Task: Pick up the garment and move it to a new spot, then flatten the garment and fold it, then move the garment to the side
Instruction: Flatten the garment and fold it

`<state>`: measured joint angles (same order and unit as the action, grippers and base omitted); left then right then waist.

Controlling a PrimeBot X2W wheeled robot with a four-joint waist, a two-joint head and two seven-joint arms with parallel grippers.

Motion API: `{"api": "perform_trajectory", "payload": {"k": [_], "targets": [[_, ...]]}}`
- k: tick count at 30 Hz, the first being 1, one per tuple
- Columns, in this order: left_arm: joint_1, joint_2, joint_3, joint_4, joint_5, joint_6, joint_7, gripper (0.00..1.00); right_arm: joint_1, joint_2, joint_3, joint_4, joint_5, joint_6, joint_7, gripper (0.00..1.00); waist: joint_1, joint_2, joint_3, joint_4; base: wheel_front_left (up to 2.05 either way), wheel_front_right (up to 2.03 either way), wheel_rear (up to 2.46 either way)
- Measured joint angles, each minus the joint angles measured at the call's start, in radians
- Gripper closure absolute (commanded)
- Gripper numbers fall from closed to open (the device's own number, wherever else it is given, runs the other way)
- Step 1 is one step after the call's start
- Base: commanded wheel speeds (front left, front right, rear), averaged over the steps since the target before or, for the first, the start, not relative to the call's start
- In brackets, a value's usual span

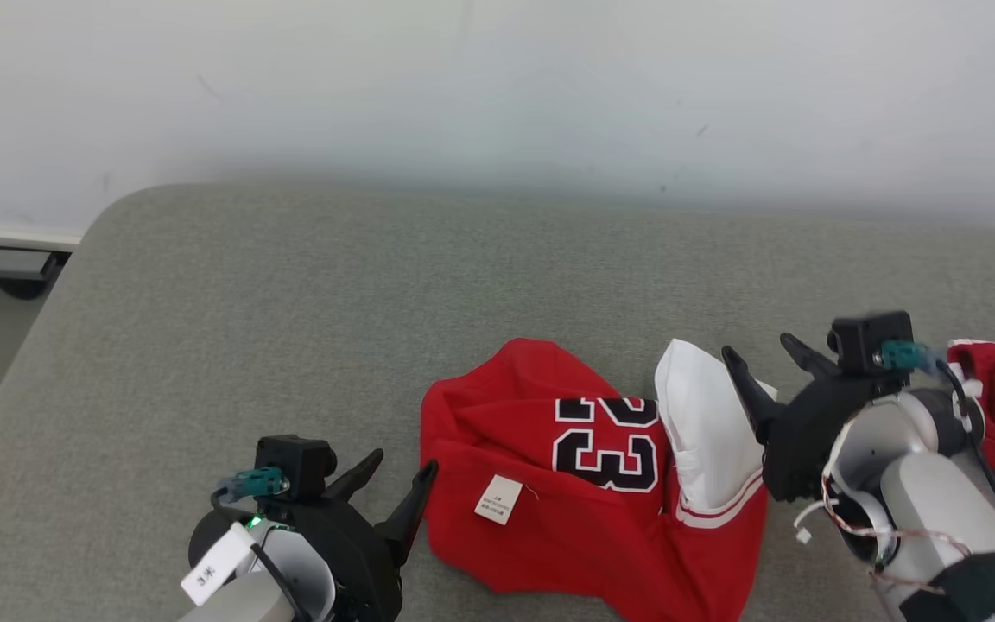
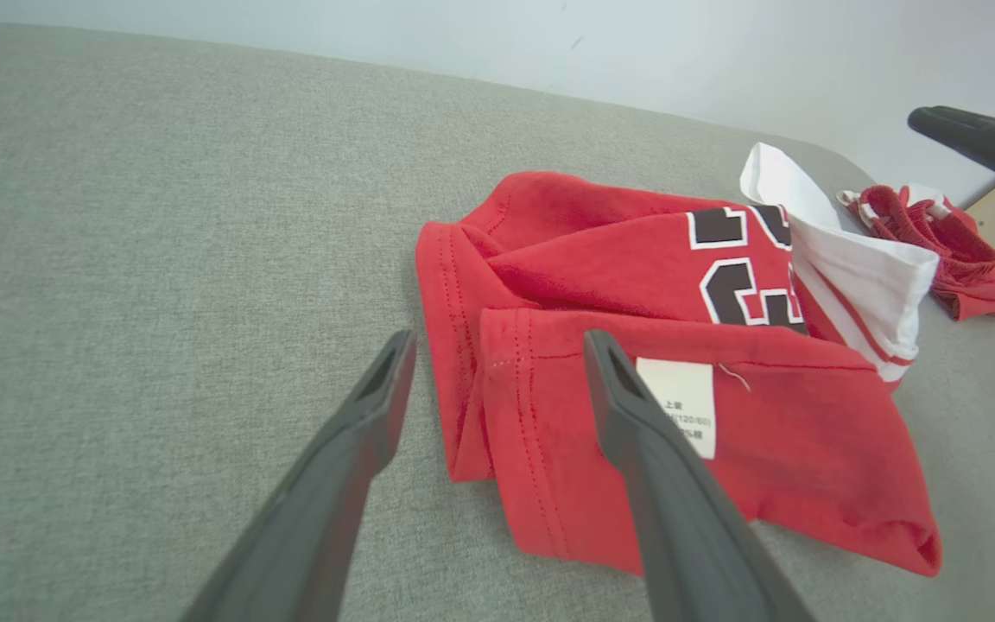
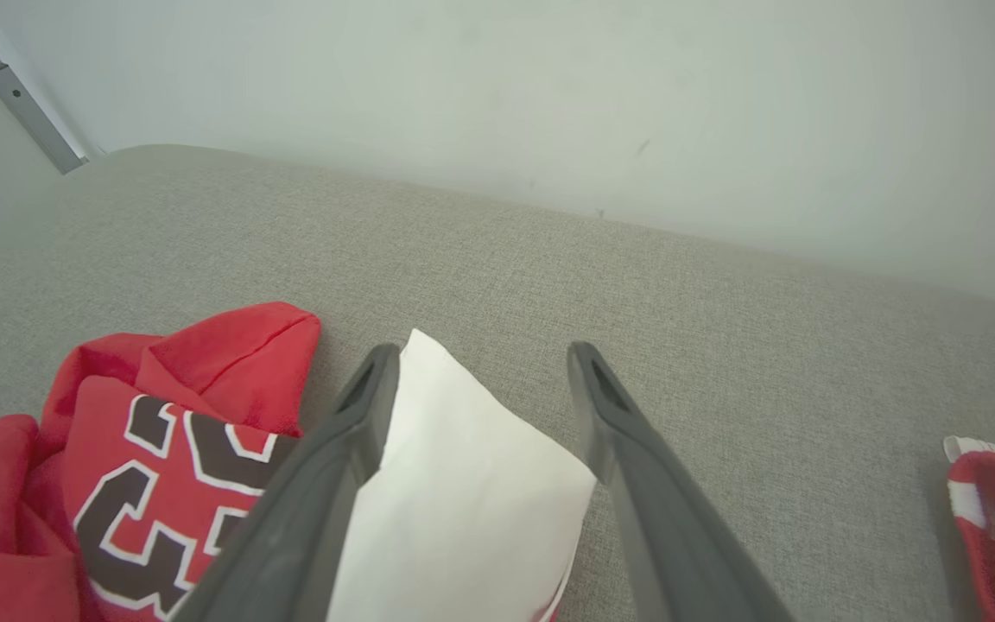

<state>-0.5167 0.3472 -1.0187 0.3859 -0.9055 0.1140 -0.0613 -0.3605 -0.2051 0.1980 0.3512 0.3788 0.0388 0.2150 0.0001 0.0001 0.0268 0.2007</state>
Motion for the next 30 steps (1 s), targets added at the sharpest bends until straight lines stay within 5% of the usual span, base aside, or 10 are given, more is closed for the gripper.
{"api": "perform_trajectory", "payload": {"k": [13, 27, 28, 29, 30], "targets": [[-0.077, -0.064, 0.002, 0.108, -0.064, -0.090, 0.071, 0.00, -0.215, 0.026, 0.075, 0.210, -0.012, 0.030, 0.137, 0.00, 0.0001, 0.0000, 0.065, 0.035, 0.00, 0.00, 0.00], [-0.133, -0.114, -0.017, 0.233, -0.073, -0.160, 0.131, 0.00, -0.308, 0.053, 0.099, 0.370, -0.029, 0.040, 0.153, 0.00, 0.0000, 0.0000, 0.122, 0.029, 0.00, 0.00, 0.00], [-0.136, -0.118, -0.018, 0.240, -0.073, -0.166, 0.132, 0.05, -0.309, 0.055, 0.100, 0.379, -0.029, 0.040, 0.153, 0.12, 0.0000, 0.0001, 0.123, 0.029, 0.00, 0.00, 0.00], [-0.139, -0.122, -0.021, 0.243, -0.074, -0.170, 0.136, 0.61, -0.310, 0.058, 0.103, 0.387, -0.029, 0.040, 0.153, 0.69, 0.0000, 0.0000, 0.124, 0.029, 0.00, 0.00, 0.00], [-0.143, -0.125, -0.021, 0.244, -0.077, -0.178, 0.140, 0.77, -0.311, 0.060, 0.108, 0.390, -0.029, 0.041, 0.153, 0.85, -0.0001, 0.0000, 0.126, 0.029, 0.00, 0.00, 0.00]]}}
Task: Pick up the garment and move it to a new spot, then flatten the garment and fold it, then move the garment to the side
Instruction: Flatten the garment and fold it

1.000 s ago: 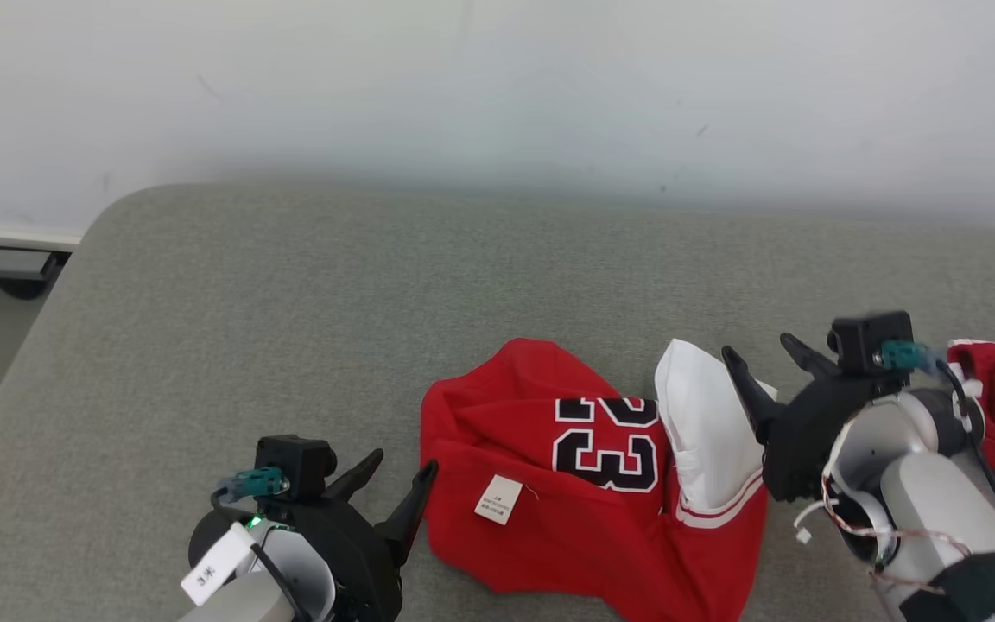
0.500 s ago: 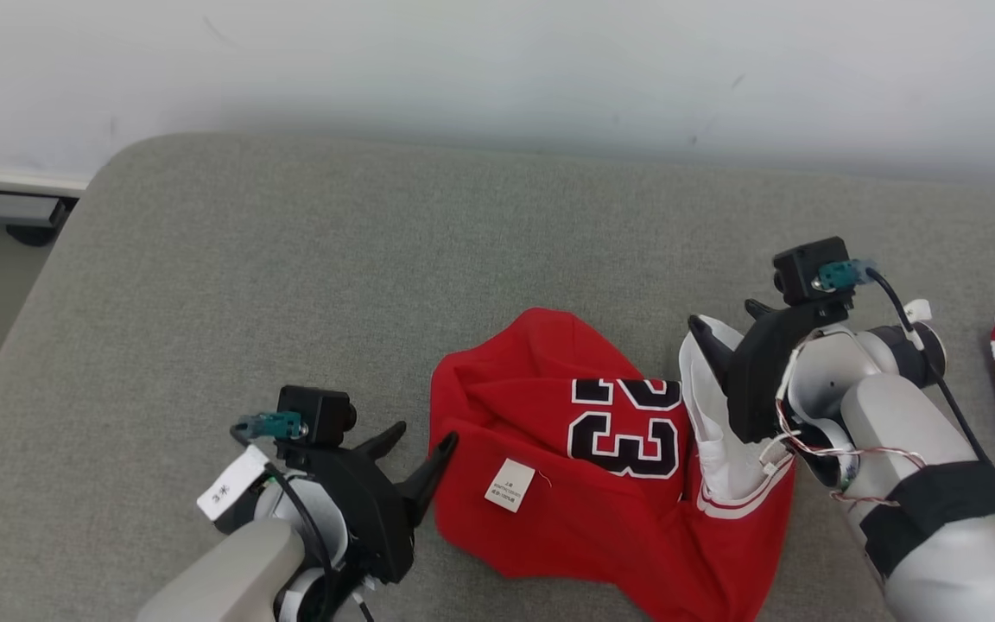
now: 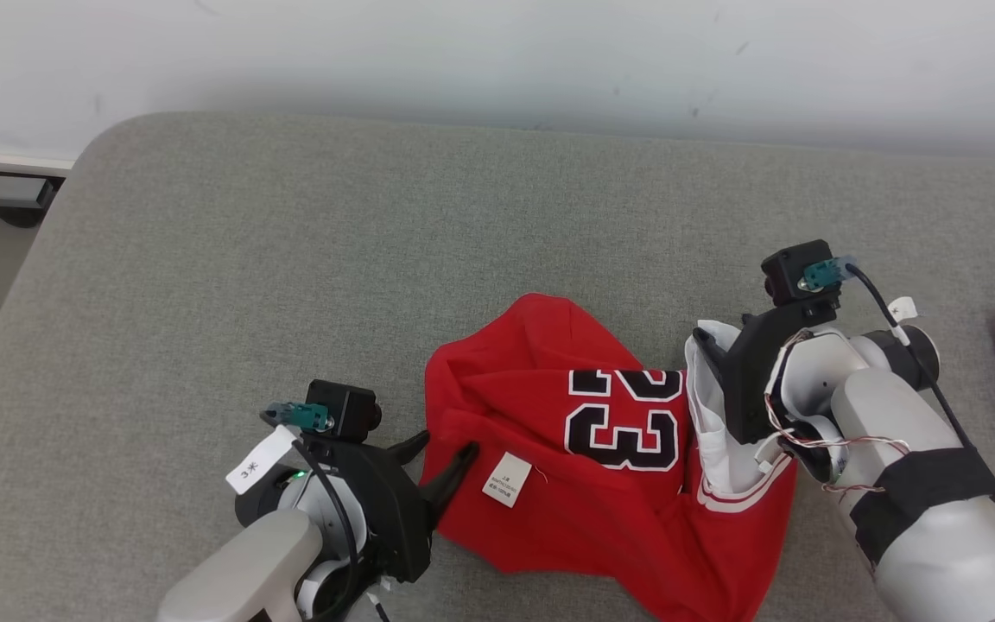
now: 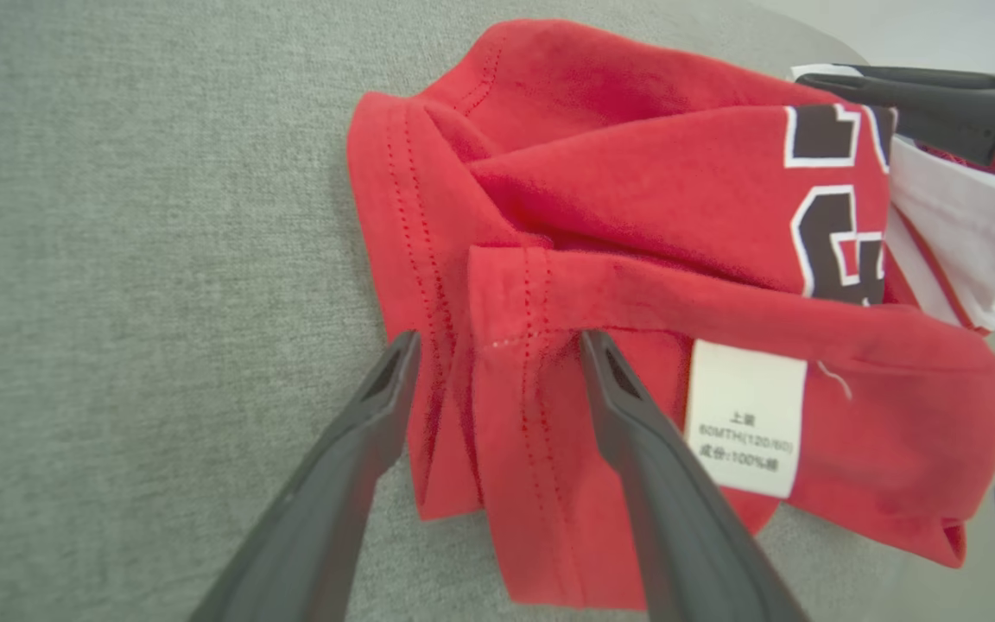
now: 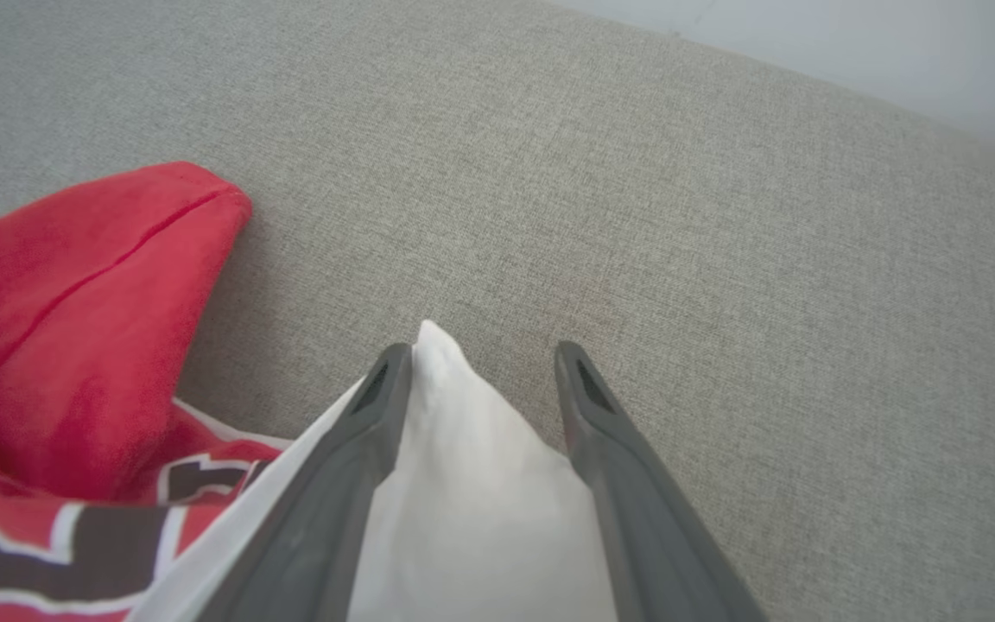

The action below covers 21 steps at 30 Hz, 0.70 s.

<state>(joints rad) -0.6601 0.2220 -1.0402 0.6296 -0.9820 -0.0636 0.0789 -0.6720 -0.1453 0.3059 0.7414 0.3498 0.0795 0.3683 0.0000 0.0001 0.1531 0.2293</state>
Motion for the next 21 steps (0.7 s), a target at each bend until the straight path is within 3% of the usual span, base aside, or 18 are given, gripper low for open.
{"api": "perform_trajectory", "payload": {"k": [1, 15, 21], "targets": [[-0.002, -0.004, -0.001, 0.002, -0.007, -0.001, 0.000, 1.00, -0.005, 0.003, 0.002, 0.006, 0.000, 0.000, -0.002, 1.00, 0.0000, 0.0000, 0.002, 0.000, 0.00, 0.00, 0.00], [-0.032, -0.021, 0.018, 0.045, -0.004, -0.026, -0.049, 1.00, -0.060, 0.006, 0.001, 0.069, 0.000, 0.018, -0.098, 1.00, 0.0000, 0.0000, -0.005, 0.007, 0.00, 0.00, 0.00], [-0.084, 0.026, 0.079, 0.065, -0.004, -0.014, -0.128, 1.00, -0.122, -0.004, -0.025, 0.067, 0.002, 0.021, -0.192, 1.00, 0.0000, -0.0001, -0.031, 0.004, 0.00, 0.00, 0.00]]}}
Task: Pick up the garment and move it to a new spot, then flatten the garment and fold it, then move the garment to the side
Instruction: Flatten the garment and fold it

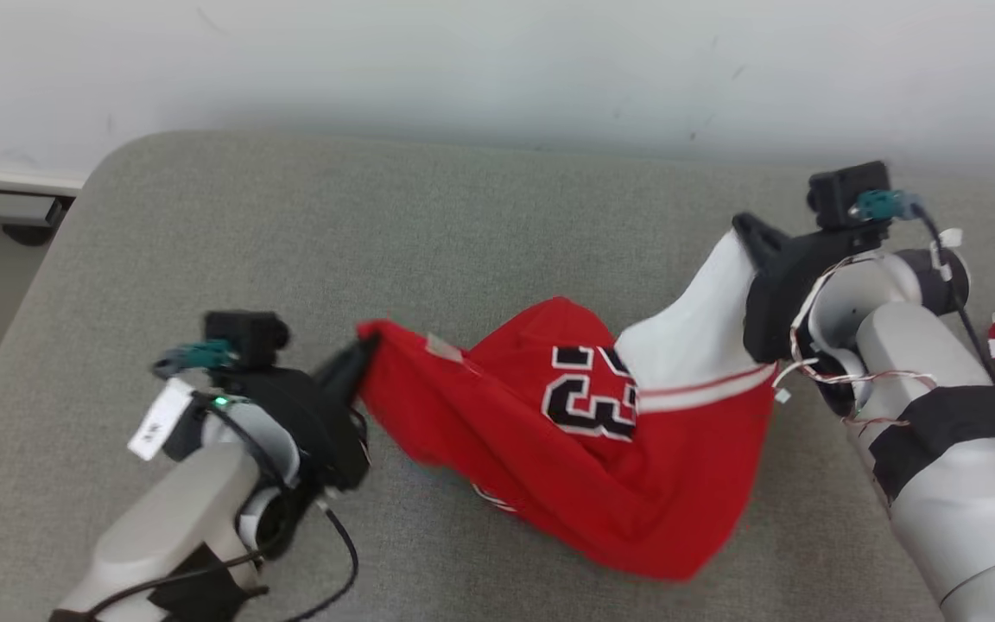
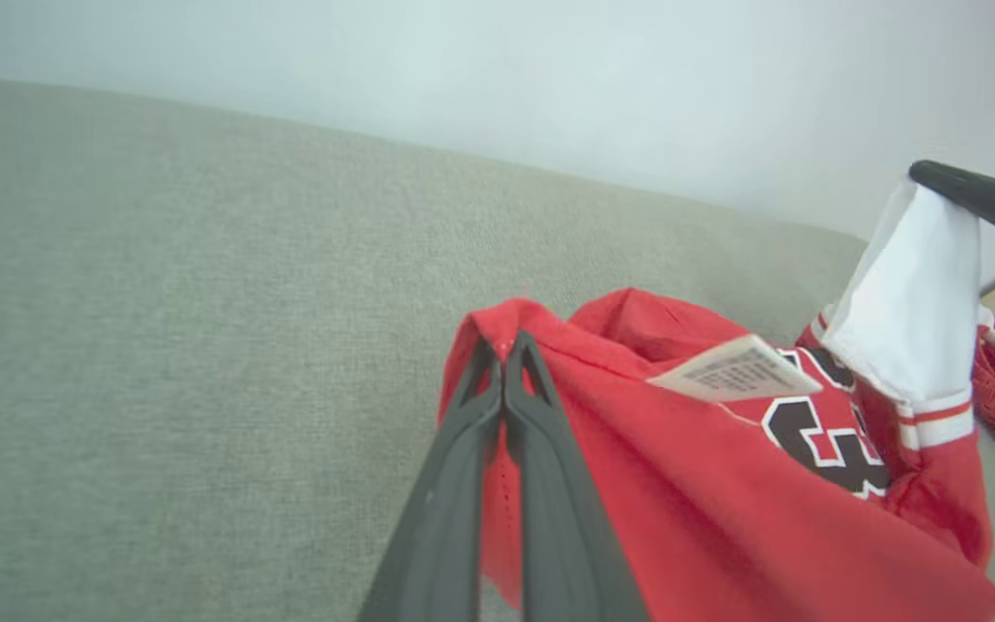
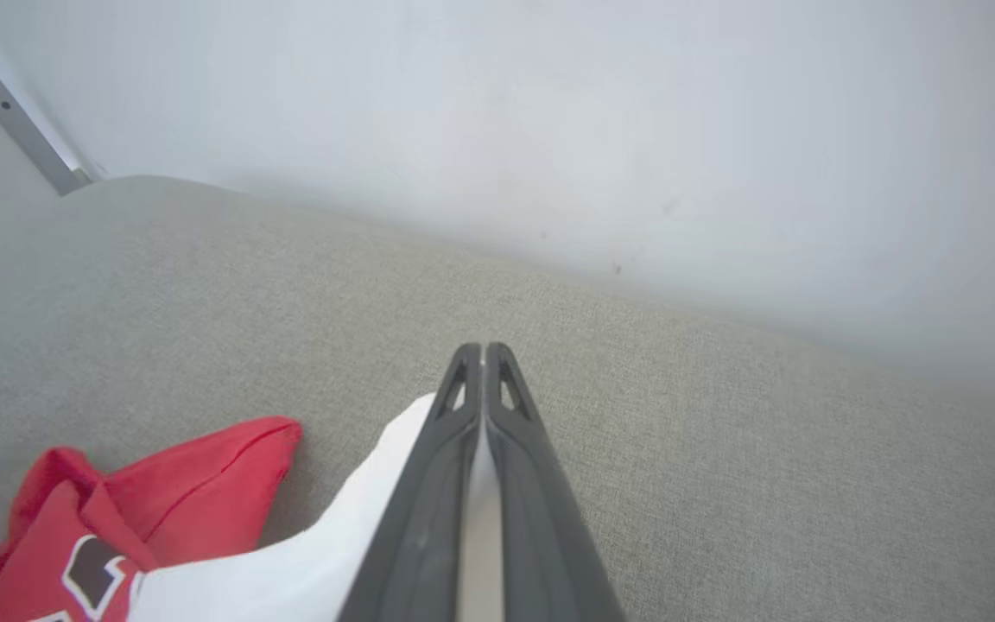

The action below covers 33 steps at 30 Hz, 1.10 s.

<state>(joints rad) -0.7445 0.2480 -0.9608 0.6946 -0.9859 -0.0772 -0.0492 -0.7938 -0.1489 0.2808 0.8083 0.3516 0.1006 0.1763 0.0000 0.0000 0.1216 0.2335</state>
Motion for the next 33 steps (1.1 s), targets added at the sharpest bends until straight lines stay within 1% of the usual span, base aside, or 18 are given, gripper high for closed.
{"api": "perform_trajectory", "payload": {"k": [3, 5, 7, 9, 12, 14, 17, 18, 21, 24, 29, 33], "targets": [[-0.008, 0.020, 0.030, -0.002, 0.021, 0.038, -0.071, 1.00, -0.009, -0.001, -0.035, -0.005, 0.023, 0.005, -0.077, 1.00, 0.0000, 0.0000, -0.020, -0.006, 0.00, 0.00, 0.00], [-0.002, 0.026, 0.029, -0.008, 0.030, 0.043, -0.095, 1.00, -0.007, -0.004, -0.046, -0.008, 0.028, 0.005, -0.123, 1.00, -0.0001, 0.0000, -0.035, -0.010, 0.00, 0.00, 0.00], [0.029, 0.031, 0.013, -0.027, 0.034, 0.045, -0.113, 1.00, 0.026, -0.004, -0.065, -0.025, 0.057, 0.007, -0.173, 1.00, -0.0001, -0.0001, -0.052, -0.015, 0.00, 0.00, 0.00], [0.104, 0.033, -0.001, -0.046, 0.034, 0.052, -0.129, 1.00, 0.096, -0.002, -0.081, -0.041, 0.085, 0.014, -0.214, 1.00, -0.0001, -0.0001, -0.071, -0.021, 0.00, 0.00, 0.00], [0.233, 0.051, -0.031, -0.071, 0.036, 0.071, -0.145, 1.00, 0.243, -0.007, -0.090, -0.063, 0.114, 0.015, -0.259, 1.00, -0.0001, 0.0000, -0.103, -0.031, 0.00, 0.00, 0.00], [0.308, 0.077, -0.036, -0.099, 0.030, 0.081, -0.149, 1.00, 0.338, -0.013, -0.091, -0.083, 0.126, 0.016, -0.277, 1.00, -0.0002, -0.0001, -0.125, -0.039, 0.00, 0.00, 0.00], [0.380, 0.114, -0.048, -0.134, 0.032, 0.115, -0.160, 1.00, 0.456, -0.026, -0.103, -0.134, 0.151, 0.023, -0.307, 1.00, -0.0003, -0.0001, -0.154, -0.055, 0.00, 0.00, 0.00], [0.398, 0.123, -0.045, -0.149, 0.029, 0.119, -0.163, 1.00, 0.489, -0.030, -0.105, -0.149, 0.154, 0.023, -0.316, 1.00, -0.0002, -0.0001, -0.161, -0.061, 0.00, 0.00, 0.00], [0.447, 0.143, -0.032, -0.199, 0.024, 0.139, -0.171, 1.00, 0.578, -0.043, -0.105, -0.196, 0.164, 0.023, -0.336, 1.00, -0.0003, -0.0001, -0.177, -0.082, 0.00, 0.00, 0.00], [0.481, 0.169, -0.025, -0.241, 0.016, 0.148, -0.173, 1.00, 0.628, -0.057, -0.095, -0.230, 0.175, 0.023, -0.339, 1.00, -0.0002, -0.0001, -0.187, -0.102, 0.00, 0.00, 0.00], [0.501, 0.208, -0.026, -0.329, 0.013, 0.149, -0.173, 1.00, 0.648, -0.096, -0.049, -0.290, 0.167, 0.023, -0.295, 1.00, -0.0001, -0.0001, -0.195, -0.129, 0.00, 0.00, 0.00], [0.521, 0.262, -0.018, -0.403, 0.013, 0.157, -0.173, 1.00, 0.650, -0.150, -0.029, -0.359, 0.156, 0.024, -0.251, 1.00, -0.0001, -0.0001, -0.193, -0.148, 0.00, 0.00, 0.00]]}}
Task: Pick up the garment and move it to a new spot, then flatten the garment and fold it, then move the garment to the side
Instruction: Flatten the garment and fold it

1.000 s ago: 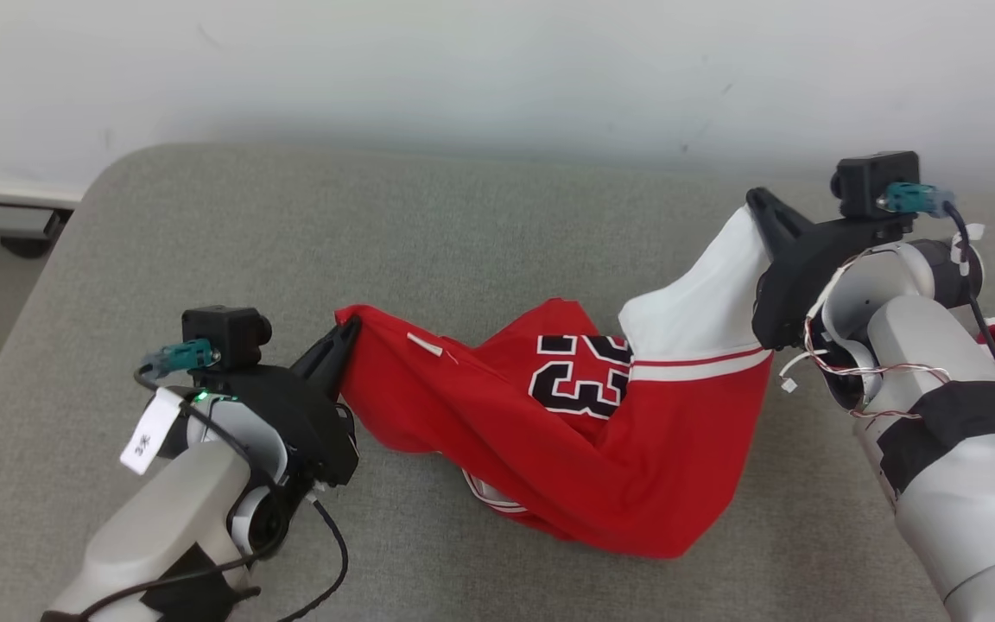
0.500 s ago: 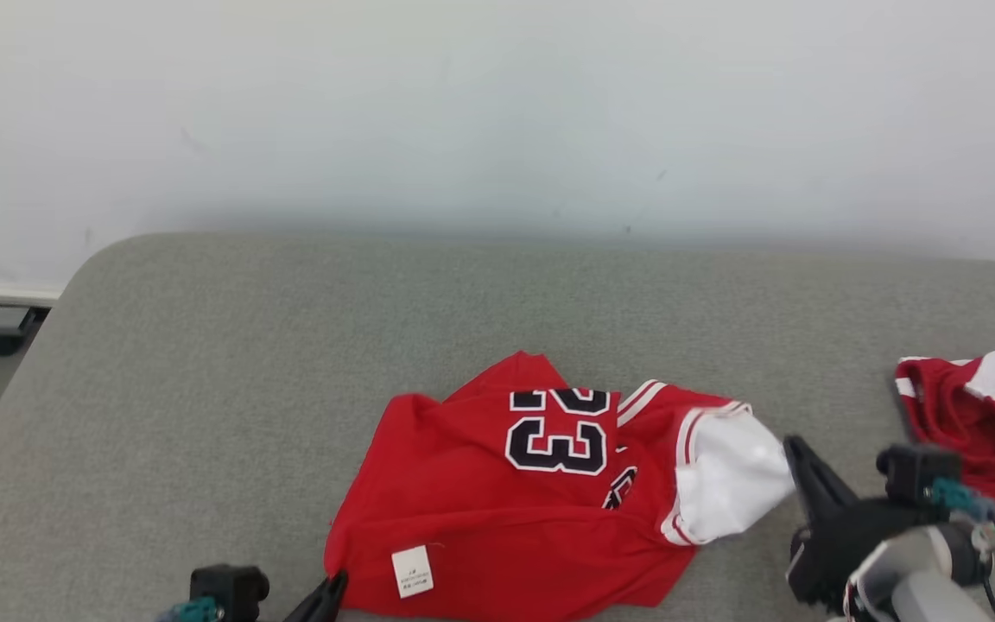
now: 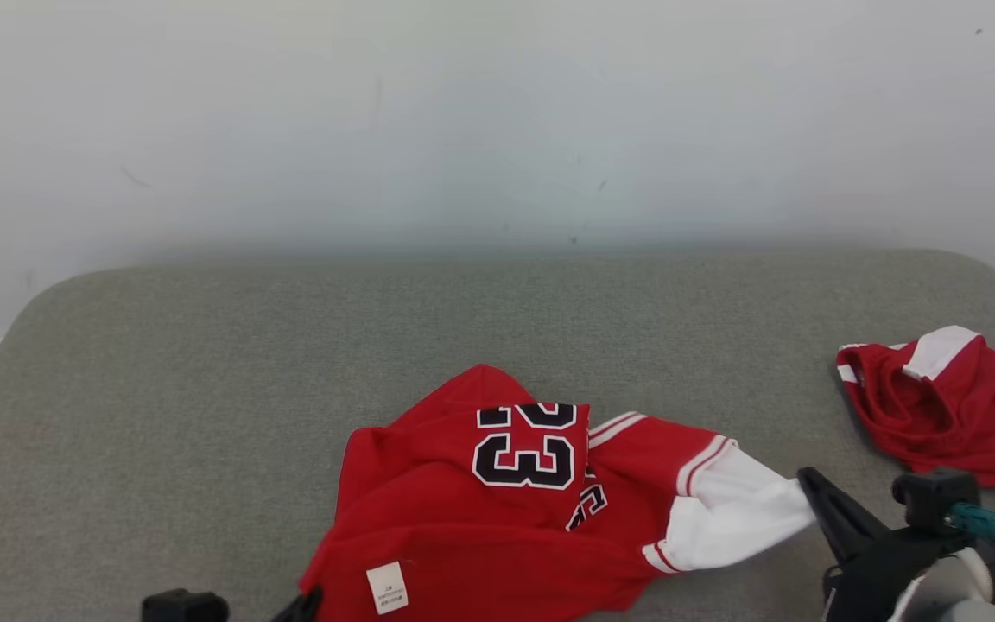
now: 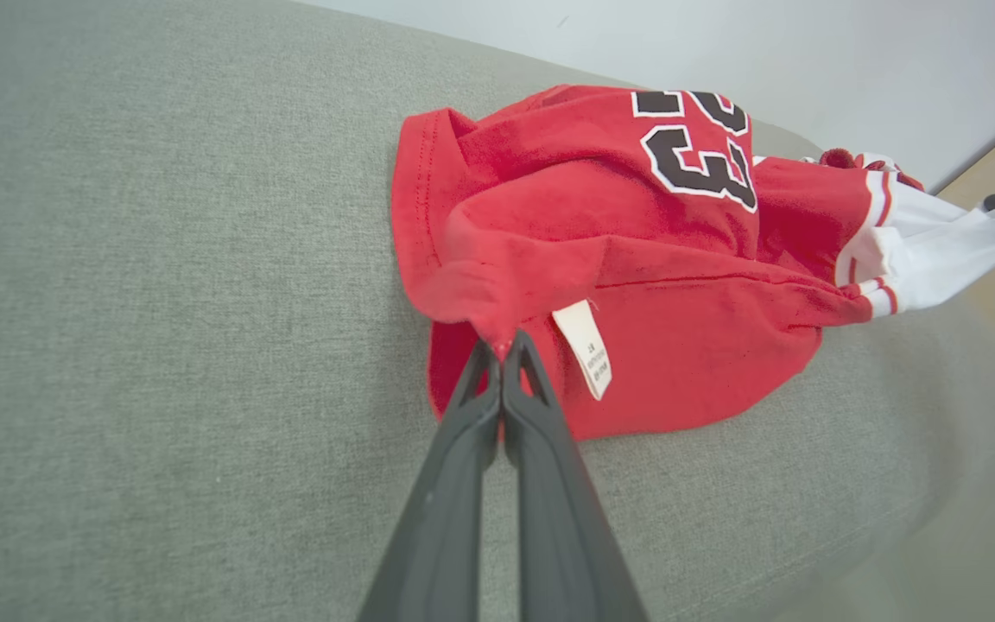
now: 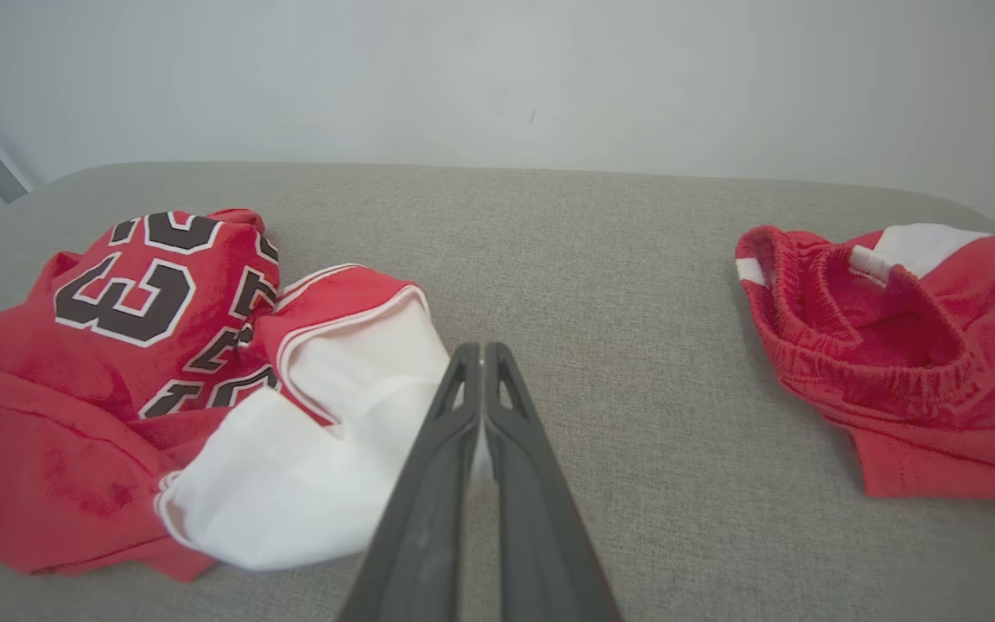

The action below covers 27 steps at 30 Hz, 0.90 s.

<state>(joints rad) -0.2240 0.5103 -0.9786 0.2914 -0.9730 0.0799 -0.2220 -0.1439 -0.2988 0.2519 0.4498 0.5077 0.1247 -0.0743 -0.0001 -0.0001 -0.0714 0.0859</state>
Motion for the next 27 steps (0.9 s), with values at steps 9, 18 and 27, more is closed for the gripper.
{"api": "perform_trajectory", "payload": {"k": [9, 18, 27], "targets": [[0.014, 0.092, 0.053, -0.116, -0.003, 0.026, 0.006, 1.00, 0.104, -0.063, -0.037, -0.139, 0.038, 0.000, 0.083, 1.00, 0.0001, 0.0000, 0.039, -0.026, 0.00, 0.00, 0.00], [0.012, 0.036, 0.025, -0.127, -0.034, 0.027, 0.065, 1.00, 0.118, -0.063, -0.035, -0.155, 0.058, -0.009, 0.164, 1.00, 0.0002, 0.0001, 0.076, -0.017, 0.00, 0.00, 0.00], [0.015, 0.061, 0.020, -0.113, -0.041, 0.035, 0.119, 1.00, 0.140, -0.071, -0.033, -0.166, 0.077, -0.023, 0.236, 1.00, 0.0002, 0.0001, 0.061, 0.007, 0.00, 0.00, 0.00]]}}
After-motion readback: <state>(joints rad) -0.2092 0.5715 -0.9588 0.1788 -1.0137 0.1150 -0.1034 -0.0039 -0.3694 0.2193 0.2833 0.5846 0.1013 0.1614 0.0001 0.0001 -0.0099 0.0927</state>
